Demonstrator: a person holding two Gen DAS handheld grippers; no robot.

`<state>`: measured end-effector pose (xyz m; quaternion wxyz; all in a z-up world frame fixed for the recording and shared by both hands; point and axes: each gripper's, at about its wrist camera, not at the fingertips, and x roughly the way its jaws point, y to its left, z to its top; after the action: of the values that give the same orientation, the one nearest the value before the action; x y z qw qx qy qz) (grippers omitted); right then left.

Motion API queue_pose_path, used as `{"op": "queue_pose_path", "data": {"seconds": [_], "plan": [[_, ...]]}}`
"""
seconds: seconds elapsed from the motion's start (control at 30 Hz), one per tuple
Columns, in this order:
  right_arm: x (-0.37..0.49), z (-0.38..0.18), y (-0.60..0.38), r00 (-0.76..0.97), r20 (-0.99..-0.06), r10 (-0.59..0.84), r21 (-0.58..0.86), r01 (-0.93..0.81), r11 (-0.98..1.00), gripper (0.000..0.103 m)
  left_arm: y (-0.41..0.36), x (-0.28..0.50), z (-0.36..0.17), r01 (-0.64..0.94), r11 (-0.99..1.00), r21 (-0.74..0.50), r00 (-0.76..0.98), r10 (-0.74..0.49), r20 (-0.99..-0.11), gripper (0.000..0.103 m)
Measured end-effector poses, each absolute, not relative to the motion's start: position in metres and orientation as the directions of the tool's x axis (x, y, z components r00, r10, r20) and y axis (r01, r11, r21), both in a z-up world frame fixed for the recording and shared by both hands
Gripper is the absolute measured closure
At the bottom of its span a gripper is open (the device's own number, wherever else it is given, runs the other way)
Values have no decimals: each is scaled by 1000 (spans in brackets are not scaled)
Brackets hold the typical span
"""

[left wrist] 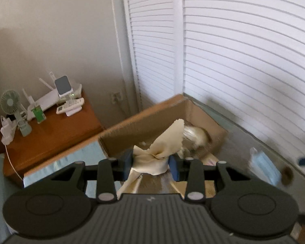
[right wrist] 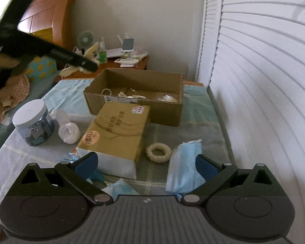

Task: Organize soft objects
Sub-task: 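Carry the cream cloth knot with the left tool into the cardboard box and release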

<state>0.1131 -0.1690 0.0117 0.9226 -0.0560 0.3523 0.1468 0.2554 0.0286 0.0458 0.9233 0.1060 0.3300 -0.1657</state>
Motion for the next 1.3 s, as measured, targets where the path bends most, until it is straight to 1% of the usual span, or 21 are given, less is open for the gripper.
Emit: {"op": "queue_pose_path", "data": {"seconds": [0.03, 0.07, 0.1, 0.13, 0.17, 0.2, 0.33, 0.43, 0.6, 0.93, 1.1, 1.3], "plan": [[113, 12, -171, 710, -665, 230, 0, -308, 951, 0, 28, 262, 46, 366, 926, 89, 732, -227, -642, 65], [113, 13, -173, 713, -663, 228, 2, -303, 953, 0, 27, 269, 45, 355, 930, 93, 737, -218, -640, 55], [112, 13, -174, 714, -662, 226, 3, -299, 954, 0, 27, 276, 43, 345, 934, 94, 741, -209, -638, 32], [112, 14, -176, 716, -661, 225, 2, -298, 955, 0, 26, 280, 43, 336, 937, 92, 745, -204, -635, 19], [112, 14, -177, 717, -660, 222, 1, -295, 956, 0, 27, 281, 42, 320, 944, 85, 760, -202, -618, 5], [111, 15, -179, 719, -660, 218, -2, -291, 957, 0, 28, 280, 42, 309, 948, 81, 772, -200, -604, 2], [108, 15, -182, 722, -658, 214, -10, -293, 956, 0, 30, 270, 40, 304, 950, 77, 775, -200, -600, 2], [107, 16, -183, 727, -654, 209, -17, -290, 957, 0, 29, 256, 36, 309, 948, 72, 761, -201, -616, 1], [102, 16, -185, 729, -651, 213, -11, -289, 957, 0, 25, 219, 30, 334, 939, 83, 750, -212, -627, 1], [86, 14, -187, 729, -650, 215, -17, -297, 955, 0, 19, 143, 13, 360, 933, 9, 731, -276, -624, 1], [78, 9, -192, 722, -660, 208, -21, -294, 956, 0, 17, 115, -2, 342, 939, -11, 722, -271, -636, 1], [71, 3, -197, 714, -671, 201, -18, -287, 958, 0, 12, 86, -24, 345, 938, 39, 718, -237, -655, 1]]}}
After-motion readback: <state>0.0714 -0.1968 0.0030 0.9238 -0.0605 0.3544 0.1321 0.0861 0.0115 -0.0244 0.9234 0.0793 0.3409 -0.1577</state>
